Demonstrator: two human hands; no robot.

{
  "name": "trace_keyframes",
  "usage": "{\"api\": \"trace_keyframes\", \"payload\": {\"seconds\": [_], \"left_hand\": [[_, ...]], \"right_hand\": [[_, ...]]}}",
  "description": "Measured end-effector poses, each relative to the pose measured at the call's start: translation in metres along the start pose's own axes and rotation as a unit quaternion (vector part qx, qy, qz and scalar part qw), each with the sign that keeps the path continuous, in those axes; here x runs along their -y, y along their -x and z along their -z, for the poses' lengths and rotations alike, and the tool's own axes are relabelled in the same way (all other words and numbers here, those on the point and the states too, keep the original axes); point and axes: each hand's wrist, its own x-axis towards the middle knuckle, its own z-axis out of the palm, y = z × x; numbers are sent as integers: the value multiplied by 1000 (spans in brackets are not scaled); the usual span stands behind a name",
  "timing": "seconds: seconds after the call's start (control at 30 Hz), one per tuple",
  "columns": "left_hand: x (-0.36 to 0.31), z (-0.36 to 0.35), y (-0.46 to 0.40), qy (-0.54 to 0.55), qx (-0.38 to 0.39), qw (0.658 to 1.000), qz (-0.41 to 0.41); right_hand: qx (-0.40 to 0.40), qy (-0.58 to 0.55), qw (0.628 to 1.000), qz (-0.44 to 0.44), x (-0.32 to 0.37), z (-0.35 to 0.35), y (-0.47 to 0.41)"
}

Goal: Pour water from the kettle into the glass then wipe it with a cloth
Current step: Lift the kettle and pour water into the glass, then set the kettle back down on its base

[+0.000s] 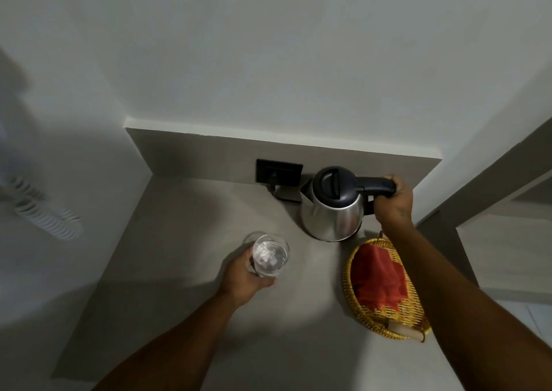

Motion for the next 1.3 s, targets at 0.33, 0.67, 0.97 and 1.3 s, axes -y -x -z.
{"api": "trace_keyframes", "payload": {"seconds": [0.33,0.67,0.97,1.3], "left_hand": [[5,-1,-2,-23,-8,1000,3],[8,-4,-1,-44,-18,999,-25],[21,22,-8,-469,31,872,-136],[36,23,-8,-514,16,842,-163]], "right_hand": [[-32,-18,997,-68,-26,8,-39],[-60,8,994,-86,-44,22,6],[123,387,903,-140,-103,4,99],[108,372,907,-168,-105,-1,89]]}}
